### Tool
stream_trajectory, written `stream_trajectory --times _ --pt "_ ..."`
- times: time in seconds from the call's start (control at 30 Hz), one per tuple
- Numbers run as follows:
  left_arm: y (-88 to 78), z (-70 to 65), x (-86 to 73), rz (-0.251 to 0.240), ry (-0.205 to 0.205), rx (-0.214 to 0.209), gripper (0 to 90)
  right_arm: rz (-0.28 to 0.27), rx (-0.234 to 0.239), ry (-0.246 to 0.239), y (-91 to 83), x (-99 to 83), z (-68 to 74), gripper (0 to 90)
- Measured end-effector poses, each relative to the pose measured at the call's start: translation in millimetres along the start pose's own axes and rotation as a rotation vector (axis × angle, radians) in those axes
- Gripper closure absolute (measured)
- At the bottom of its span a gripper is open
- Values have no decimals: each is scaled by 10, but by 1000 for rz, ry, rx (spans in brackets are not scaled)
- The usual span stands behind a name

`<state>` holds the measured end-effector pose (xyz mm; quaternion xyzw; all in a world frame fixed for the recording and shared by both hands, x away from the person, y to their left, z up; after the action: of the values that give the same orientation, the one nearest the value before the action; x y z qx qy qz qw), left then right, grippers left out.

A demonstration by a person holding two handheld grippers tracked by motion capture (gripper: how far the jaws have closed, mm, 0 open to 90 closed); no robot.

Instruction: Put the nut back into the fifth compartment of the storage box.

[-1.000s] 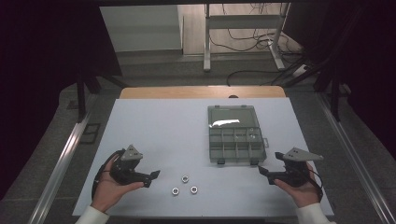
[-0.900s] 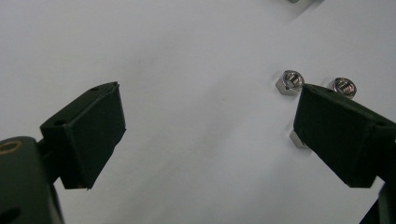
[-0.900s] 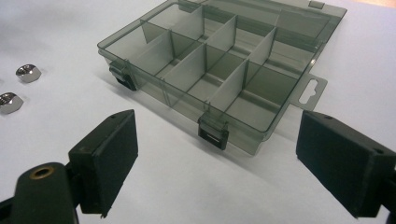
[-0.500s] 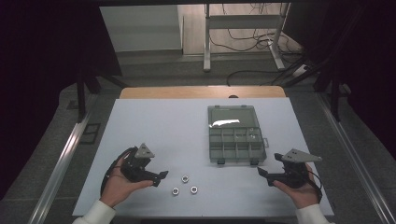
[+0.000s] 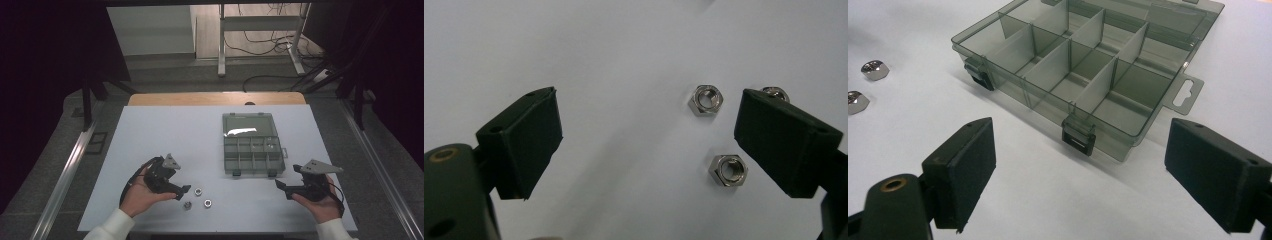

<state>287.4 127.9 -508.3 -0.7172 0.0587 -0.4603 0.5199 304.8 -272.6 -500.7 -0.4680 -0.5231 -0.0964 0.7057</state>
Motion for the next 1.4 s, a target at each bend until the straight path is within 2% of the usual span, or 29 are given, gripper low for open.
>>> stream_trajectory --times 0.37,0.47,0.5,0.53,0.87,1.3,1.4 --pt "196 -110 97 70 60 -37 149 7 -1 -6 6 -7 8 132" --pt "255 -141 117 106 100 -69 169 9 0 -9 10 -10 8 133" --pt "255 -141 117 106 100 -69 169 10 -1 -9 11 -11 8 132" --pt "289 -143 123 123 121 -82 169 10 -1 -10 12 -12 8 133" --pt "369 -164 165 185 198 -106 185 18 3 -12 20 -17 18 133" --pt "568 -272 217 288 293 -154 253 22 4 -18 26 -21 25 133" --pt "607 -287 214 307 302 -155 281 23 4 -18 24 -22 25 133"
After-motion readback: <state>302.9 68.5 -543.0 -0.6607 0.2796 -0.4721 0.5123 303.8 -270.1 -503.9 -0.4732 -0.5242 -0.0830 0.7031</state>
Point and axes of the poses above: each handheld gripper's, and its own axes: y roughly forward along the jaws, x roughly out of its top, z roughly to its left, the point moved 4 cm from there along y, roughly forward along the jaws, and after that the axes turned 3 degrees about -z, right-handed, at the moved point
